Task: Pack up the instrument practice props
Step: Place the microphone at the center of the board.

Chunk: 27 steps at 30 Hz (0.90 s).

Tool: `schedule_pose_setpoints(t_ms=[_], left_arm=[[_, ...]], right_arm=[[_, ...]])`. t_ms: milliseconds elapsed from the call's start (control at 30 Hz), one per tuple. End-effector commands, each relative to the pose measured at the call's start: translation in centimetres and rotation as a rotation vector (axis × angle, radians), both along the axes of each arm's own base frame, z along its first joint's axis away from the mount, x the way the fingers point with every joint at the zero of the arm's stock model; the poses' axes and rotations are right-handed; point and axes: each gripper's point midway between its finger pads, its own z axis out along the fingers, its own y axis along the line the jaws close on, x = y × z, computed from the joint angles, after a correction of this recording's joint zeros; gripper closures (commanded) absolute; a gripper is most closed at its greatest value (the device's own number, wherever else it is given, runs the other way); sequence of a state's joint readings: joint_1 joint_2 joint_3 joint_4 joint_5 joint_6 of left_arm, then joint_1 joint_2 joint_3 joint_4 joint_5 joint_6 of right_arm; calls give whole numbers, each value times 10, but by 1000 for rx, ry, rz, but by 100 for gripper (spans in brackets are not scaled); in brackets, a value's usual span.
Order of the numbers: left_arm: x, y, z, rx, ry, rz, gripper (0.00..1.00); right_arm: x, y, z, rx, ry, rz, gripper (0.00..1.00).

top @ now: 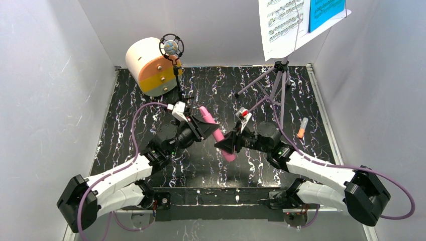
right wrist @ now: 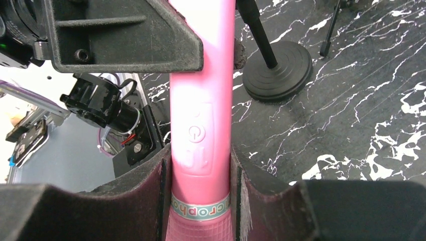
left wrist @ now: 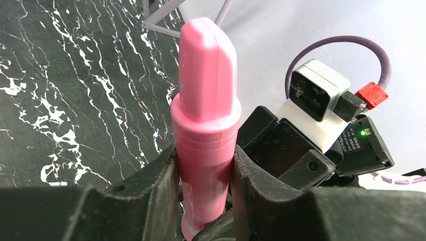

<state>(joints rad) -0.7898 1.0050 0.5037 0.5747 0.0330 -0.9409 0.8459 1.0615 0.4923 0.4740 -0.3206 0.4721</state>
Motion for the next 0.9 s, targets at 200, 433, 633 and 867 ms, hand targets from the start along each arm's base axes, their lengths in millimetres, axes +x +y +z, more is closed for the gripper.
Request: schedule_pose_setpoints(t_ms=[200, 433, 633, 867], left_arm=[[18, 29, 69, 43, -180, 163, 100], [44, 67, 132, 134, -320, 357, 100], [71, 115, 182, 170, -377, 586, 100], [135, 167, 179, 87, -285, 700, 100]], right_arm=[[7, -13, 40, 58, -163, -61, 19], [13, -38, 45, 17, -274, -151, 1], [15, -59, 47, 11, -349, -226, 1], [20, -73, 33, -44, -375, -282, 1]])
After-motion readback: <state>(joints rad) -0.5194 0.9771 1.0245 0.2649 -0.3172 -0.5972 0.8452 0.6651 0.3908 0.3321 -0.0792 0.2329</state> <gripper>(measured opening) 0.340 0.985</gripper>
